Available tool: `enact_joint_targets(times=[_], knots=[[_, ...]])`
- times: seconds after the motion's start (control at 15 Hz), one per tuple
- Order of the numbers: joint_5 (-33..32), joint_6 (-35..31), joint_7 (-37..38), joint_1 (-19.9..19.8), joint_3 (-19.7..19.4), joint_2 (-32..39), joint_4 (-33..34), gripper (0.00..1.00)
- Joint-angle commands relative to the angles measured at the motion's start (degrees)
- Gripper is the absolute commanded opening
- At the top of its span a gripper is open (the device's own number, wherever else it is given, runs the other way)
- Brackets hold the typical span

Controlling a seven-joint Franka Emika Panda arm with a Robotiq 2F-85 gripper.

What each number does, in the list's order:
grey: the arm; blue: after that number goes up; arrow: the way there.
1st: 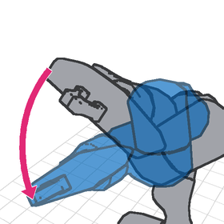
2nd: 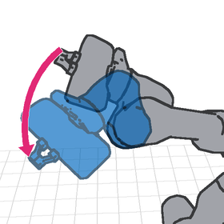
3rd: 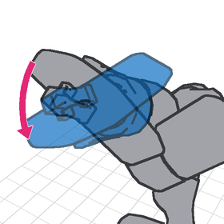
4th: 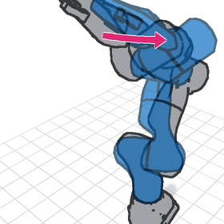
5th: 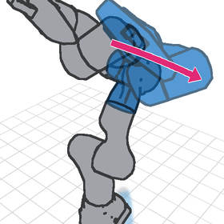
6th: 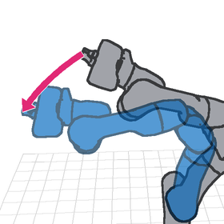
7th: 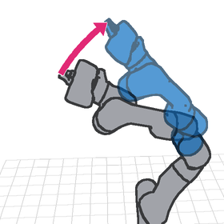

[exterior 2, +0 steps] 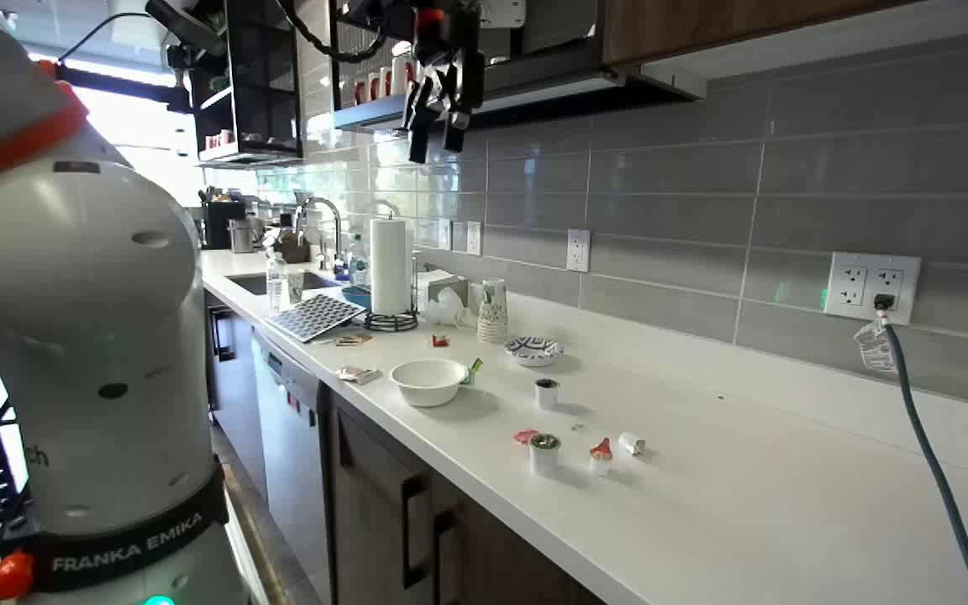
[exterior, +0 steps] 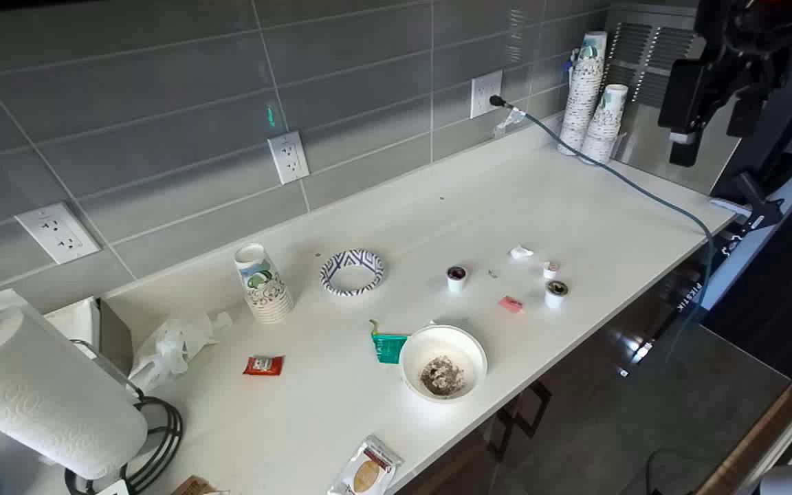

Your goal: Pour the contents in the coffee pod into the white bowl.

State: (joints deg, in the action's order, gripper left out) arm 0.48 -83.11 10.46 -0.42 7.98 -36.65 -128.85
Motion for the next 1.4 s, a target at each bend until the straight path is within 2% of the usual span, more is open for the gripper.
enact_joint_targets(times=[0.0,0.6,0.93,1.07,1.33], knots=[[-0.3,0.2,0.3,0.8,-0.5,0.1,0.2,1.0],[-0.3,0.2,0.3,0.8,-0.5,0.1,0.2,1.0],[5.3,-14.4,0.8,4.9,2.5,4.2,-2.7,1.0],[6.4,-22.9,1.0,6.5,4.4,6.4,-4.0,1.0],[2.4,-35.2,1.0,8.6,8.8,14.8,-3.6,1.0]])
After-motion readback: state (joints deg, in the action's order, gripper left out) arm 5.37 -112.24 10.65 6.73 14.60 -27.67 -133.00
